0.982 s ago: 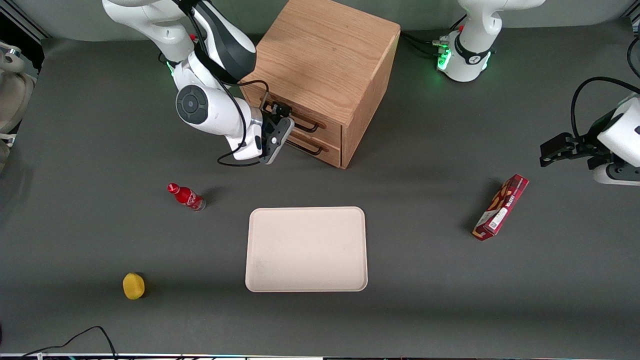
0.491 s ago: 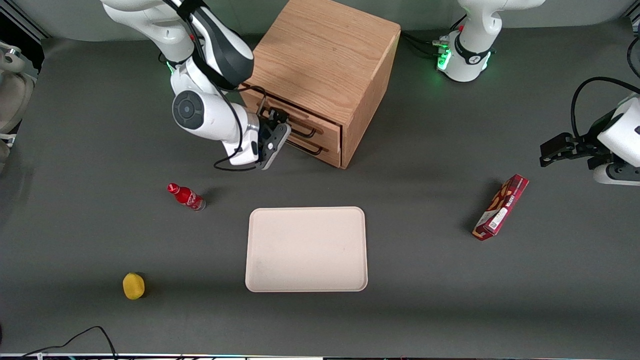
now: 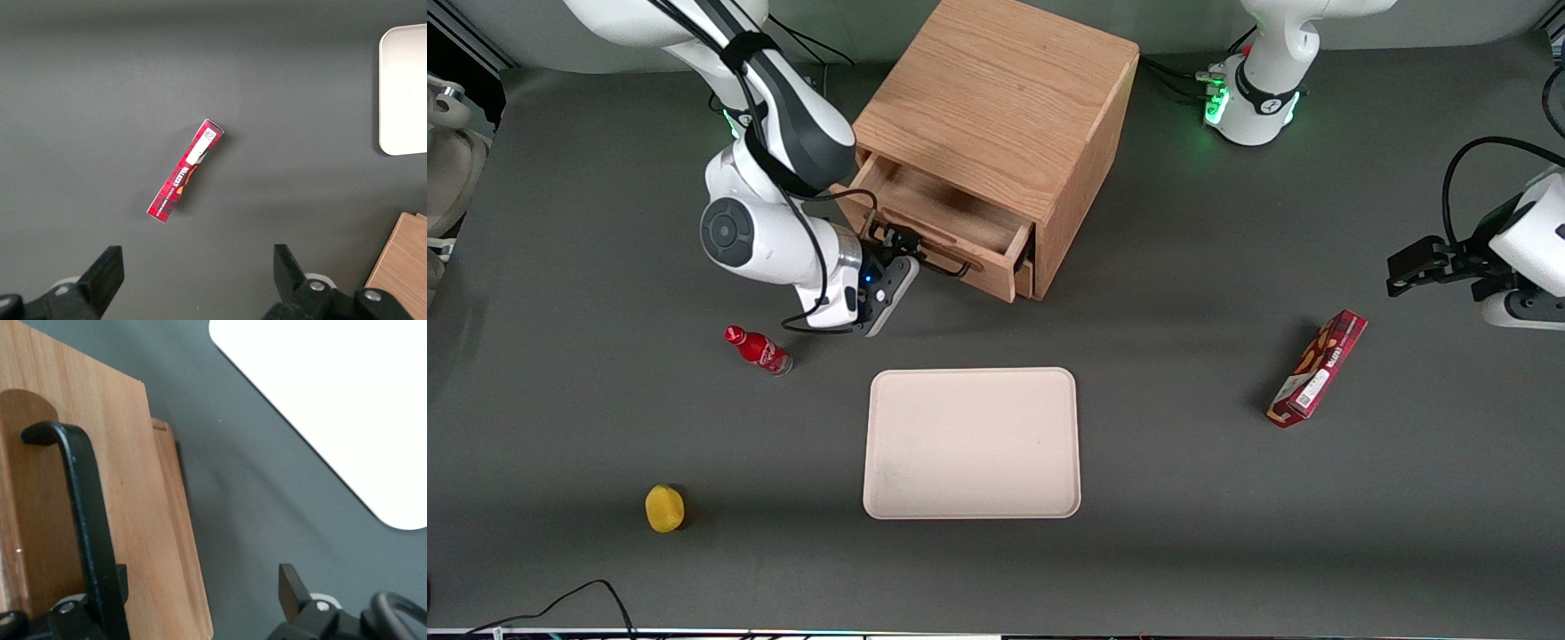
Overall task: Open upper drawer
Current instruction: 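Pull the handle outward with the right gripper, sliding the drawer open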
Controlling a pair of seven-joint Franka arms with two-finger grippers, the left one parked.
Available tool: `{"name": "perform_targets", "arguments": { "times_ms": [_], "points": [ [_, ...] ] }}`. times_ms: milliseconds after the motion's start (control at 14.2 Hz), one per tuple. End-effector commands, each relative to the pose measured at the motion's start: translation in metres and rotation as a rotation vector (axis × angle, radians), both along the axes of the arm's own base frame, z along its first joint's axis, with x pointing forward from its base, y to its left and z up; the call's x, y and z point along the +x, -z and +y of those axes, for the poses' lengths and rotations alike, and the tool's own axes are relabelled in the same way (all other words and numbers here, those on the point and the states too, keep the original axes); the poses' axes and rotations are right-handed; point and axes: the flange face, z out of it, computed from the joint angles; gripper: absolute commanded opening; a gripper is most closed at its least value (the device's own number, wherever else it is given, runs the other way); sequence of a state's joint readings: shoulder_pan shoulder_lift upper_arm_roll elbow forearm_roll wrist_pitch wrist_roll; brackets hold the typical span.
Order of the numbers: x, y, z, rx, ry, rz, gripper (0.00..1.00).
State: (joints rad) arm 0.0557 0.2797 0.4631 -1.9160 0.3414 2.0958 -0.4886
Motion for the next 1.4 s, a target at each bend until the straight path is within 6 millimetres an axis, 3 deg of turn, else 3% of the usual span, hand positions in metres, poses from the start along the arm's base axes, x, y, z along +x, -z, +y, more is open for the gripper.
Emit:
{"name": "perform_targets", "arguments": {
  "times_ms": [0, 632, 912, 982, 1333],
  "points": [
    [0.023, 0.003, -0.005, -0.004, -0.017, -0.021, 1.00],
    [0.076, -0.003, -0.031, -0.023, -0.008, -0.009, 1.00],
    [0.100, -0.007, -0.055, -0.033, -0.031, -0.020, 1.00],
    [0.109, -0.008, -0.069, -0.041, -0.018, -0.025, 1.00],
    [0.139, 0.000, -0.096, -0.040, -0.015, -0.029, 1.00]
  ]
}}
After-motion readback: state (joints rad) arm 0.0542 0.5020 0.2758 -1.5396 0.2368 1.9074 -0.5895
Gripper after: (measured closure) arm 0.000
